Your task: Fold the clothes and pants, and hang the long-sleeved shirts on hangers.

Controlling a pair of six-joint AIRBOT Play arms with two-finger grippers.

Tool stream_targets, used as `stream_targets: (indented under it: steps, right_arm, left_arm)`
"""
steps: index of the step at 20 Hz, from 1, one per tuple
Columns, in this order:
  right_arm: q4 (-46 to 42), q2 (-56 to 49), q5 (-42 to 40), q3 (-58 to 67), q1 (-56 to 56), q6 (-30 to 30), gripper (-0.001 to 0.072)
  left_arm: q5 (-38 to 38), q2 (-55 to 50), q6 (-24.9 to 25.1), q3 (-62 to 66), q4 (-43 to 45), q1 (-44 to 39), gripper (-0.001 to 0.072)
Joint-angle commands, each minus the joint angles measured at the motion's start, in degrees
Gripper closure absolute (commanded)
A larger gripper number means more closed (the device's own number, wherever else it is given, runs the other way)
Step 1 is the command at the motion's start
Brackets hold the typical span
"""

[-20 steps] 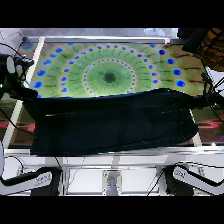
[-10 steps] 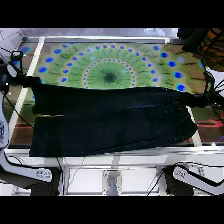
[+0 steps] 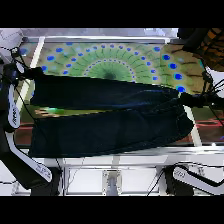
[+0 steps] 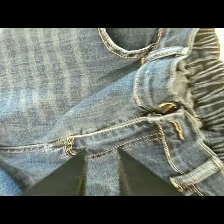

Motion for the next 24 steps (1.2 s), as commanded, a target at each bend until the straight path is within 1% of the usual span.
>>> stream_targets:
  steps: [1,2,3,5,6,7,8,9,10,12,13,14,16,17,19,20,21,22,23,24]
  right_arm:
    - [0.0,-0.4,-8.3,-3.2,2.8,1.1,0.0394]
    - [-0.2,-1.2,-11.1,-2.9,3.3,4.1,0.0385]
    - [-0.2,-2.2,-13.6,-2.2,3.4,5.4,0.0364]
    - [-2.0,-5.4,-16.4,0.4,3.4,5.8,0.0364]
    - [-4.7,-7.9,-17.2,2.3,3.3,7.5,0.0364]
    - [-8.6,-11.2,-16.6,5.1,2.7,11.5,0.0363]
    - [-10.1,-14.4,-15.5,7.9,1.9,13.9,0.0340]
    - [-9.7,-17.7,-14.0,10.9,1.1,14.8,0.0301]
    - [-9.7,-20.5,-13.1,13.5,1.1,14.8,0.0303]
    - [-9.5,-25.7,-11.9,18.0,1.5,15.3,0.0306]
    - [-9.4,-27.7,-11.3,19.9,1.8,15.4,0.0307]
    - [-9.4,-29.3,-11.0,21.4,2.2,15.6,0.0329]
    - [-9.7,-31.6,-11.2,23.6,2.6,15.8,0.0381]
    - [-9.7,-32.6,-11.2,24.6,2.6,15.8,0.0395]
    - [-9.4,-34.5,-10.9,25.8,2.6,16.2,0.0396]
    - [-9.2,-35.3,-10.6,26.2,3.0,16.2,0.0404]
    - [-9.2,-35.8,-10.6,26.3,3.3,16.2,0.0476]
    - [-9.1,-35.9,-10.6,26.5,3.8,15.1,0.0634]
    - [-9.0,-35.8,-10.5,27.4,4.1,13.1,0.0692]
    - [-9.4,-35.8,-10.4,29.2,4.3,13.0,0.0692]
  left_arm:
    - [-2.6,-1.7,-1.4,1.8,-0.1,0.2,0.0504]
    - [-4.6,-1.6,-0.7,2.0,0.0,0.2,0.0282]
    - [-6.4,-1.3,-0.7,2.2,1.0,0.3,0.0216]
    - [-9.6,0.2,-0.5,2.2,3.9,0.4,0.0216]
    - [-11.7,1.2,-0.5,2.2,6.6,0.4,0.0216]
    - [-14.5,2.4,-0.2,2.2,9.7,0.4,0.0216]
    - [-17.4,3.6,1.6,2.2,11.4,0.4,0.0216]
    - [-20.6,4.7,4.6,2.2,11.9,0.6,0.0217]
    - [-24.3,5.8,7.3,2.2,11.8,0.8,0.0217]
    - [-31.1,7.5,10.8,2.1,11.5,0.8,0.0217]
    - [-33.9,8.1,11.3,2.1,11.4,0.7,0.0216]
    - [-35.7,8.7,11.3,2.0,11.0,0.7,0.0216]
    - [-37.8,9.9,11.5,1.9,7.6,0.7,0.0216]
    - [-38.2,10.4,11.5,1.9,5.9,0.7,0.0217]
    - [-38.2,11.9,11.6,0.9,3.3,0.3,0.0217]
    - [-38.3,12.5,12.8,-0.1,1.6,0.3,0.0217]
    - [-38.3,13.4,13.6,-1.7,-0.5,0.3,0.0217]
    - [-38.3,14.5,14.1,-3.7,-2.2,0.3,0.0220]
    - [-38.2,15.6,14.6,-5.9,-2.9,0.3,0.0245]
    - [-38.0,17.0,14.6,-8.4,-2.7,0.3,0.0247]
